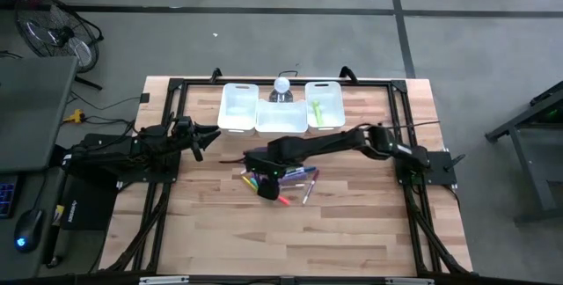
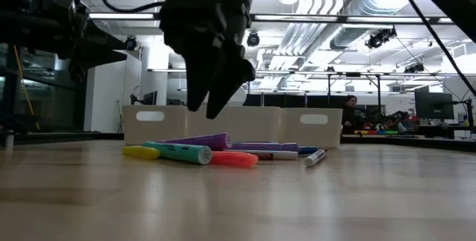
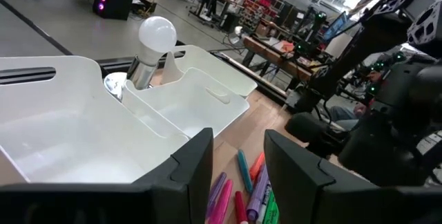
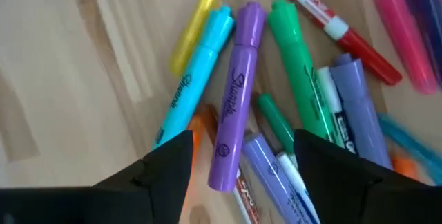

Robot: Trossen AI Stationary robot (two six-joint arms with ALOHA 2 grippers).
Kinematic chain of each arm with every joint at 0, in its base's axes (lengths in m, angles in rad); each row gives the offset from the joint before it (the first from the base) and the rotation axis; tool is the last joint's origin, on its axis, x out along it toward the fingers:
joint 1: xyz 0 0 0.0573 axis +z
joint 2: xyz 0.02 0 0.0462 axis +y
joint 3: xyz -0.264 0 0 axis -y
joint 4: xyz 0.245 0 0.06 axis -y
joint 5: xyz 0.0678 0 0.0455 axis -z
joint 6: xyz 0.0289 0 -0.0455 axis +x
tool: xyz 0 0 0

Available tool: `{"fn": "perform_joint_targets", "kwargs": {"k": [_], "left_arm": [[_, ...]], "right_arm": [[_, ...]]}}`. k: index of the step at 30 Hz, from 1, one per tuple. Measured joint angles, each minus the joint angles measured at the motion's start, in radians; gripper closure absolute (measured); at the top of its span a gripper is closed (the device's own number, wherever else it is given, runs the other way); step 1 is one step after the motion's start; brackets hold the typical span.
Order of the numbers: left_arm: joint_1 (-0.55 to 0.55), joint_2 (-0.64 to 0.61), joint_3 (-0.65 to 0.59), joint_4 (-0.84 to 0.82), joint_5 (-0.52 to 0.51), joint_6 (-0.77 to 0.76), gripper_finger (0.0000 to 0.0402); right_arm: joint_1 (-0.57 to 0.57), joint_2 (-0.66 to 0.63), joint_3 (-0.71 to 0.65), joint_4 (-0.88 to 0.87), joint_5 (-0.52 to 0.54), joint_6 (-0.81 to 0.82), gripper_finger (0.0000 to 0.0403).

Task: Pick & Place Markers
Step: Put the violet highlighter pen into the right white bin

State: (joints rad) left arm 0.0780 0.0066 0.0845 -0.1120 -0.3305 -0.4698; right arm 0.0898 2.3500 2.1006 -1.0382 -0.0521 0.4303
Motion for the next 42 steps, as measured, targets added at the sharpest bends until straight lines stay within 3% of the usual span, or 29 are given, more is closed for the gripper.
{"fn": "perform_joint_targets", "kwargs": {"k": [12, 42], "left_arm": [[0.0, 0.0, 0.0, -0.003, 0.0, 0.0, 0.0273], [0.0, 0.0, 0.0, -0.003, 0.0, 0.0, 0.0273]], "right_arm": [[0.001, 0.058, 0.082, -0.063, 0.102, 0.093, 0.0155], [0.043, 0.107, 0.076, -0.033, 0.155, 0.125, 0.0155]]}}
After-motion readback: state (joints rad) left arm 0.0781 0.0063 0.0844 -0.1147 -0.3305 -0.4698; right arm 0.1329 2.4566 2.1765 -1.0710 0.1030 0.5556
